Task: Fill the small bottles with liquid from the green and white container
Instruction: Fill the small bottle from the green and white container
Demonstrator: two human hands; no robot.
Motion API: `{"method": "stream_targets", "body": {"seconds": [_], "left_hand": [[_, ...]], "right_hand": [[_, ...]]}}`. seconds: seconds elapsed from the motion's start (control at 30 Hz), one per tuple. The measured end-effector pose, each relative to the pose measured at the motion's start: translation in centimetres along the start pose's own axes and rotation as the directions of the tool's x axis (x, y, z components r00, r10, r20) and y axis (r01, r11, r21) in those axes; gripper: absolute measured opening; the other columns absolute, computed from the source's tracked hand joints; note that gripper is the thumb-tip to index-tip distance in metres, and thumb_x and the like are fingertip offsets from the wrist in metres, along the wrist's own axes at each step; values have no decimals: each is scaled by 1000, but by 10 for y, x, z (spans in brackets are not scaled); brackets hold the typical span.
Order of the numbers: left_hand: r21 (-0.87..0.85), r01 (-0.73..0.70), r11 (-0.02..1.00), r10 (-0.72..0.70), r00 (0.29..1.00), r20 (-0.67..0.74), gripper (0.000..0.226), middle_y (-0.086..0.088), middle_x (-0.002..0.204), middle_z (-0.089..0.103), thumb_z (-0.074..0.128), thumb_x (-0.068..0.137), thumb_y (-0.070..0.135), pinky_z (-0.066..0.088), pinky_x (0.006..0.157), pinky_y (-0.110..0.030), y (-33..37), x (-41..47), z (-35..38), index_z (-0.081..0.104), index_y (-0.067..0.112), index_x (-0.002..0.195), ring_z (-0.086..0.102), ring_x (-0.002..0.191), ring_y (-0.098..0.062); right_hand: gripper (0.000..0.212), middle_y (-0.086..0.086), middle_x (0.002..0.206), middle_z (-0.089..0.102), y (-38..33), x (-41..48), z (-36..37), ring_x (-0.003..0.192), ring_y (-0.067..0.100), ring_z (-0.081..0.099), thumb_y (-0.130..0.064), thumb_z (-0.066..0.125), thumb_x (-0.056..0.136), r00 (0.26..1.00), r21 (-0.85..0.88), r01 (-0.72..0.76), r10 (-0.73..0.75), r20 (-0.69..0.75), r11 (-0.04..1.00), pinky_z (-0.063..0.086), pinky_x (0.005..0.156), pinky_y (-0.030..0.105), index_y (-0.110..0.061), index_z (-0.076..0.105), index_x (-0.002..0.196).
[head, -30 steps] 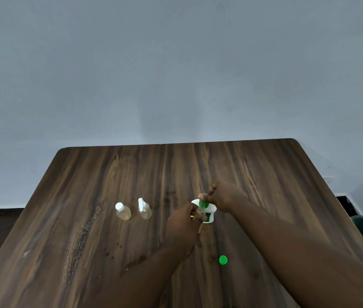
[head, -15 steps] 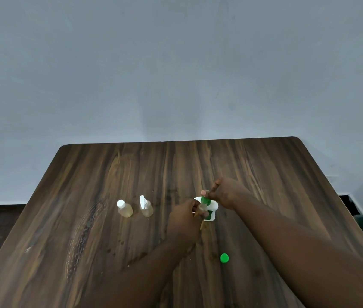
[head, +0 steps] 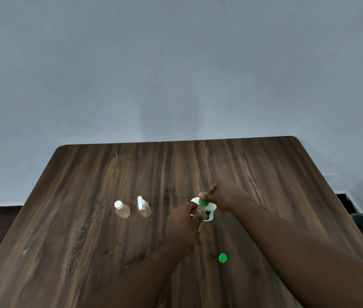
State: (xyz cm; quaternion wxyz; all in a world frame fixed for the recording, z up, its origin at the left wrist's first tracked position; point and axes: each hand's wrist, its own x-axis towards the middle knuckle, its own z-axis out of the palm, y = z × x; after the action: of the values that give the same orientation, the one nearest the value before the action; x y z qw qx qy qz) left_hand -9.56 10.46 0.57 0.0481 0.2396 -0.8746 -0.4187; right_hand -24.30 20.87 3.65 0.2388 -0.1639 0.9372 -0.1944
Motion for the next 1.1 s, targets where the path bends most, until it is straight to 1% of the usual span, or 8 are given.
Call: {"method": "stream_targets", "body": {"seconds": [0.1, 0.23, 0.43, 0.6, 0.67, 0.8, 0.93, 1.1], "left_hand": [[-27, -25, 999, 25, 1000, -8, 6, 23, 77, 63, 67, 89, 35, 39, 61, -11, 3, 2, -3, 63, 38, 87, 58, 73, 11], [-15, 13, 1000, -13, 1000, 7, 3, 24, 77, 62, 68, 88, 37, 50, 68, -23, -3, 6, 0, 64, 38, 90, 58, 75, 9], [-38, -6, 999, 5, 1000, -10, 2, 25, 78, 64, 66, 89, 36, 43, 64, -16, 0, 4, 1, 65, 35, 89, 58, 76, 11], [-4, -12, 1000, 12, 1000, -11, 4, 23, 76, 63, 67, 90, 39, 43, 64, -17, -5, 5, 1, 64, 37, 88, 58, 73, 9], [-7, -26, 1000, 26, 1000, -10, 10, 24, 74, 61, 67, 91, 38, 35, 59, -10, -3, 3, 2, 60, 40, 84, 56, 72, 12], [-32, -29, 999, 29, 1000, -5, 5, 22, 77, 62, 66, 90, 36, 37, 61, -12, 2, 4, 0, 63, 38, 87, 56, 73, 13], [-19, -22, 1000, 22, 1000, -4, 6, 24, 77, 62, 66, 91, 40, 38, 61, -10, -2, 4, 1, 62, 40, 87, 58, 75, 13], [-40, -28, 999, 27, 1000, -10, 2, 22, 79, 65, 68, 90, 36, 37, 60, -9, 2, 4, 1, 66, 35, 91, 58, 75, 13]], "right_hand": [[51, -1, 78, 70, -6, 1, -10, 71, 11, 61, -69, 69, 74, 1000, -29, 20, -20, -9, 999, 46, 62, 27, -19, 68, 83], [53, 3, 75, 68, -2, -1, -2, 66, 14, 58, -68, 67, 77, 1000, -1, -5, 5, 21, 1000, 41, 59, 28, -15, 69, 81], [46, -1, 84, 72, -9, -1, -10, 80, 12, 65, -66, 70, 76, 1000, -25, 12, -12, -12, 1000, 47, 64, 27, -21, 70, 86], [54, 4, 83, 73, -4, -2, -3, 67, 13, 59, -66, 69, 77, 999, 3, -13, 13, 36, 1000, 42, 59, 27, -13, 72, 89], [55, 4, 83, 74, -2, 0, -5, 70, 13, 62, -68, 69, 75, 999, 2, -7, 7, 33, 1000, 44, 61, 27, -15, 71, 88], [54, 0, 81, 71, -4, 1, -9, 78, 14, 65, -71, 67, 73, 1000, -27, 5, -5, 11, 1000, 49, 66, 29, -19, 69, 87], [57, 5, 72, 69, 1, 2, -1, 63, 15, 58, -69, 69, 74, 1000, 25, -9, 9, 12, 1000, 40, 58, 27, -13, 72, 84], [53, 0, 81, 70, -4, 0, -9, 78, 14, 64, -71, 68, 73, 1000, -15, 6, -6, -16, 1000, 44, 62, 28, -20, 68, 85]]}}
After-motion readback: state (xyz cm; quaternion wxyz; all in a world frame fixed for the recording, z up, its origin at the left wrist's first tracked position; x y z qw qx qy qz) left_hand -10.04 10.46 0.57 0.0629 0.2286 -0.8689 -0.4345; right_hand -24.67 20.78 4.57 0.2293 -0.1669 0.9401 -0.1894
